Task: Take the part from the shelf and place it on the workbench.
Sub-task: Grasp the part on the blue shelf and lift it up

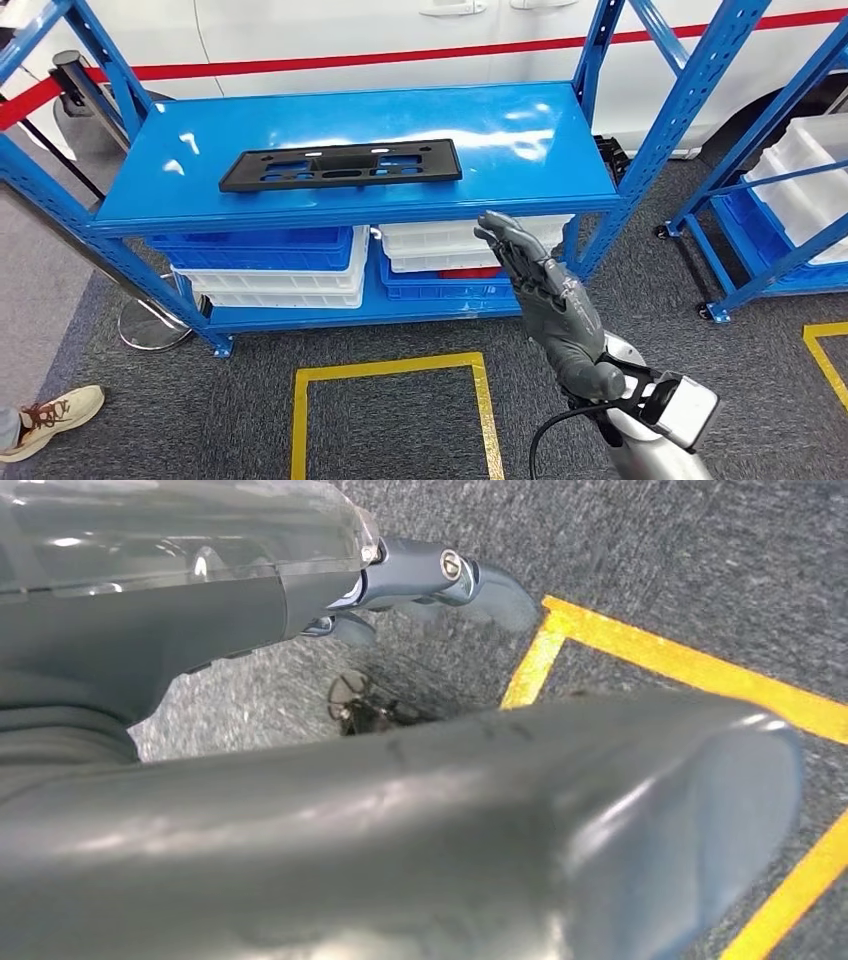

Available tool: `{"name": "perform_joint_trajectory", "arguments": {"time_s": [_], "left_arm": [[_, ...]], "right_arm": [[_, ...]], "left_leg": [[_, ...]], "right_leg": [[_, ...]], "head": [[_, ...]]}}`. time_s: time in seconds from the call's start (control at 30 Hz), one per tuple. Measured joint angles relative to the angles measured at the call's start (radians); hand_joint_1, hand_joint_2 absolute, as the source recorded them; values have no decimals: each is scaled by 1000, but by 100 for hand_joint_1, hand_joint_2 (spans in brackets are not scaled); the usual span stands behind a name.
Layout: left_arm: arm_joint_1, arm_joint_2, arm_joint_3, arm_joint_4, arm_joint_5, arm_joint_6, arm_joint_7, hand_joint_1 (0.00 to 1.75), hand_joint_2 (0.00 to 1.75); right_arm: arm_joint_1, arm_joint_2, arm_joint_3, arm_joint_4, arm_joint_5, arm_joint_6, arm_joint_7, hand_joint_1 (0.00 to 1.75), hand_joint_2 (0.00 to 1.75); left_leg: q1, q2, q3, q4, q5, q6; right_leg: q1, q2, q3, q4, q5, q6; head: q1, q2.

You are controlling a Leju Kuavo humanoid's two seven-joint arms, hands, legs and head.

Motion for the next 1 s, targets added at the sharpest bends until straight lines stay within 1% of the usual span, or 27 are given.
{"name": "perform_joint_trajectory", "arguments": {"time_s": [0.03,0.07,0.1,0.17,0.2,0.23,0.27,0.3,0.37,0.4,0.43,0.47,0.5,0.53,0.57,0.6,0.63,0.67,0.7,0.73,0.77,0.8,0.87,0.9,0.93,0.97,1.0], "left_arm": [[1,0,1,0,0,0,-1,0,0],[3,0,3,0,0,0,-2,0,0],[4,0,4,0,0,1,-3,0,0],[6,0,6,0,-2,3,-4,0,0],[6,0,6,0,-4,4,-4,0,0],[6,-1,7,1,-6,5,-4,0,0],[6,-1,8,1,-7,6,-4,0,0],[5,-1,10,1,-9,6,-4,0,0],[5,-2,12,2,-10,7,-5,0,0],[4,-3,13,2,-10,8,-5,0,0],[3,-4,14,2,-10,8,-6,0,0],[2,-5,14,2,-11,9,-6,0,0],[1,-5,15,2,-11,10,-6,0,0],[0,-5,15,2,-12,11,-6,0,0],[0,-5,15,2,-13,11,-6,0,0],[0,-5,15,2,-14,11,-6,0,0],[0,-5,15,2,-16,11,-6,0,0],[1,-6,15,2,-18,10,-6,0,0],[0,-8,15,2,-20,10,-6,0,0],[-1,-9,15,2,-22,9,-6,0,0],[-1,-10,15,3,-24,8,-6,0,0],[-2,-10,15,3,-27,7,-6,0,0],[-4,-8,15,3,-31,6,-6,0,0],[-5,-8,15,2,-31,6,-6,0,0],[-5,-7,15,2,-31,5,-6,0,0],[-5,-6,15,2,-32,5,-6,0,0],[-4,-6,15,2,-31,5,-5,0,0]], "right_arm": [[1,-3,4,3,0,-3,0,0,0],[1,-6,7,6,-2,-6,0,0,0],[2,-8,8,8,-7,-8,0,0,0],[4,-14,10,10,-17,-11,0,0,0],[5,-18,10,10,-22,-14,0,0,0],[7,-22,11,10,-25,-17,0,0,0],[9,-26,12,10,-28,-20,0,0,0],[10,-30,12,10,-29,-23,0,0,0],[14,-38,12,7,-31,-26,0,0,0],[16,-41,12,5,-31,-27,-1,0,0],[18,-45,13,2,-31,-29,-1,0,0],[22,-48,13,1,-31,-31,-2,0,0],[28,-51,13,0,-29,-35,-2,0,0],[34,-54,14,-1,-28,-41,-2,0,0],[41,-56,14,-1,-26,-48,-2,0,0],[45,-57,15,-2,-23,-55,-2,0,0],[48,-58,17,-4,-21,-61,-2,0,0],[49,-58,18,-6,-19,-66,-2,0,0],[49,-58,19,-7,-17,-70,-2,0,0],[49,-59,20,-9,-16,-74,-2,0,0],[49,-59,21,-10,-16,-77,-2,0,0],[49,-60,21,-11,-16,-79,-2,0,0],[50,-61,21,-14,-18,-80,-3,0,0],[50,-62,22,-16,-19,-80,-4,0,0],[50,-63,22,-17,-22,-80,-6,0,0],[50,-64,22,-17,-25,-81,-7,0,0],[50,-65,22,-18,-28,-81,-8,0,0]], "left_leg": [[3,0,-33,50,-8,-4],[6,1,-51,65,4,-7],[10,2,-48,41,35,-10],[16,9,0,-87,118,-13],[15,12,25,-148,143,-10],[14,15,42,-187,154,-5],[12,16,49,-202,152,1],[9,15,50,-206,148,9],[9,13,55,-210,146,24],[10,12,60,-214,145,31],[10,11,65,-217,143,38],[9,10,68,-217,140,43],[7,8,72,-217,136,48],[5,4,76,-217,131,50],[3,1,83,-217,124,52],[1,-3,92,-217,117,52],[-1,-6,103,-217,110,51],[-2,-8,113,-218,101,49],[-4,-10,121,-217,92,45],[-4,-12,126,-218,85,41],[-4,-13,129,-219,78,35],[-4,-14,132,-221,74,29],[-4,-11,144,-222,65,18],[-4,-9,142,-203,56,13],[-3,-6,126,-162,41,9],[0,-4,92,-99,21,6],[2,-3,46,-26,0,3]], "right_leg": [[0,-4,5,0,-5,0],[-1,-7,10,0,-10,2],[-2,-8,18,1,-15,5],[-4,-11,33,2,-27,14],[-3,-11,38,4,-34,20],[-2,-11,41,5,-38,26],[-1,-11,41,6,-41,32],[-1,-12,42,6,-42,37],[-5,-8,42,12,-51,49],[-7,-2,33,36,-65,53],[-9,5,11,80,-86,56],[-9,11,-23,142,-112,57],[-9,15,-65,213,-136,58],[-9,16,-103,269,-147,58],[-9,16,-127,295,-138,57],[-8,17,-133,284,-110,54],[-7,17,-119,234,-66,50],[-5,19,-94,165,-21,43],[-1,20,-67,100,7,36],[3,22,-47,54,20,31],[7,23,-35,30,18,27],[9,24,-30,24,8,25],[5,25,-16,12,0,19],[2,25,-4,4,-4,14],[-1,23,11,-3,-9,10],[-2,21,24,-7,-17,7],[-2,20,35,-8,-26,4]], "head": [[0,0],[0,0],[0,0],[0,0],[0,0],[0,0],[0,0],[-1,0],[0,0],[1,0],[1,0],[2,0],[2,0],[2,0],[2,0],[2,0],[2,0],[2,0],[2,0],[1,0],[1,0],[1,0],[1,0],[-1,0],[-2,0],[-4,0],[-5,0]]}}
